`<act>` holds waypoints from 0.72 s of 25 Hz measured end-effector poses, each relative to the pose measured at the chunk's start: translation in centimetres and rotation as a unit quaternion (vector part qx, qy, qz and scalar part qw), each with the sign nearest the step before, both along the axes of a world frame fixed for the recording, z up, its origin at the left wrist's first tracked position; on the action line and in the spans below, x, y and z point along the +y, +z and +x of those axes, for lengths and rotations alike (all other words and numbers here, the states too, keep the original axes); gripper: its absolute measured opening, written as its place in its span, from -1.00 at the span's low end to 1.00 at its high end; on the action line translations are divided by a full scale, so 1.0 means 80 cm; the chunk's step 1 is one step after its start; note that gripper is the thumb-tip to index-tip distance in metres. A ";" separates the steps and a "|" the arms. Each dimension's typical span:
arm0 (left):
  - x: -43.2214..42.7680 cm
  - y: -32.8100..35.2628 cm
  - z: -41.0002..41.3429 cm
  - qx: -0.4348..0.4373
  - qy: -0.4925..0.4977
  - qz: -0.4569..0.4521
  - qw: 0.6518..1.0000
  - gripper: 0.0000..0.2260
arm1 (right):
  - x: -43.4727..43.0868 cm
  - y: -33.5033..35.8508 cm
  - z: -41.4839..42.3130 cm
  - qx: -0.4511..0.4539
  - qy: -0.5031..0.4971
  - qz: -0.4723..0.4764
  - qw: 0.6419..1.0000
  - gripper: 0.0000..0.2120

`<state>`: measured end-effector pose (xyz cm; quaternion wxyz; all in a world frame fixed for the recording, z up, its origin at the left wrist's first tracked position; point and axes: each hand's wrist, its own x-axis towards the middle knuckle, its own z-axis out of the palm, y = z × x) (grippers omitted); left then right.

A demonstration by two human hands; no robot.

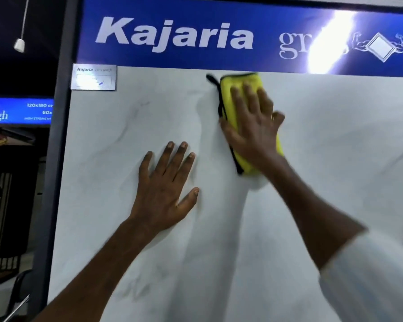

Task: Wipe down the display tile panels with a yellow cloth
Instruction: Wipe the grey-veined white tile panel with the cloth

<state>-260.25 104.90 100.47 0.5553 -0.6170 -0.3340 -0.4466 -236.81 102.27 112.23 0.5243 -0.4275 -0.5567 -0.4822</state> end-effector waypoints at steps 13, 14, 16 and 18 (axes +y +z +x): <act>-0.003 0.003 -0.083 -0.019 0.021 0.001 1.000 -0.38 | 0.011 -0.015 -0.020 -0.089 0.003 0.021 0.996 -0.31; -0.001 0.002 -0.080 -0.021 0.013 0.010 1.000 -0.39 | 0.010 0.002 -0.024 -0.090 -0.004 0.015 0.996 -0.29; 0.001 0.001 -0.078 -0.027 -0.003 0.025 0.999 -0.39 | 0.006 0.059 -0.041 -0.069 -0.016 0.003 0.997 -0.25; 0.004 0.002 -0.080 -0.024 -0.010 0.031 0.999 -0.39 | 0.000 0.110 -0.062 -0.025 -0.011 -0.032 0.999 -0.25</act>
